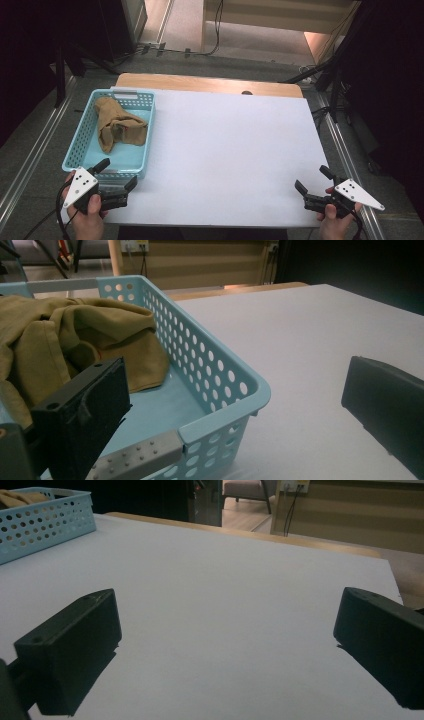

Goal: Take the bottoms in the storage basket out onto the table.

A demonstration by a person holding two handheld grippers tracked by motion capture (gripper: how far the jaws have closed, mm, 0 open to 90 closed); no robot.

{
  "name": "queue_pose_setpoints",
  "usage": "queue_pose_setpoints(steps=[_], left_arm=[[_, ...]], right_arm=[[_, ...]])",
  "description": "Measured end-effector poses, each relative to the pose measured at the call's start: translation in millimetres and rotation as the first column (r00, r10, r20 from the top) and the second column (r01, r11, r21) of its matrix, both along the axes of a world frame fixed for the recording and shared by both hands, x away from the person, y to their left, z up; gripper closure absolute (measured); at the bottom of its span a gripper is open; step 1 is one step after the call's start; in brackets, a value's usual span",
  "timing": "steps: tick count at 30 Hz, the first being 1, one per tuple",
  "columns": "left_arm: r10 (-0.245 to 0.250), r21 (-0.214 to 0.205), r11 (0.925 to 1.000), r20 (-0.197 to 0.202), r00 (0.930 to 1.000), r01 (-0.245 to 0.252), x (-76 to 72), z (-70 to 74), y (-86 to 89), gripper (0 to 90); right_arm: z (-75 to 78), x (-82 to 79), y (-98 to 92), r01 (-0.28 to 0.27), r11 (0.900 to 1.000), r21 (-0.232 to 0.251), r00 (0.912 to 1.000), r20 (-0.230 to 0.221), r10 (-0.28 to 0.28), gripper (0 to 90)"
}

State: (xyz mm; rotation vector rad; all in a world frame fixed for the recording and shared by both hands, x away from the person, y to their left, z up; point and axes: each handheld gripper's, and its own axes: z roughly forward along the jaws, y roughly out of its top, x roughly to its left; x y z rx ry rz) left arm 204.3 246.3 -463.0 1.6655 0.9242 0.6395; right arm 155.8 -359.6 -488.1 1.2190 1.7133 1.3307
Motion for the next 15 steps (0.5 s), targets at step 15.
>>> queue_pose_setpoints(steps=[15], left_arm=[[0.023, -0.009, 0.9997, 0.016, 0.9996, -0.023, -4.0, 26.7, 2.3, 0.0]], right_arm=[[4.9, -1.6, 4.6, -0.032, 0.9994, -0.009, 0.9993, 0.017, 0.032, 0.0]])
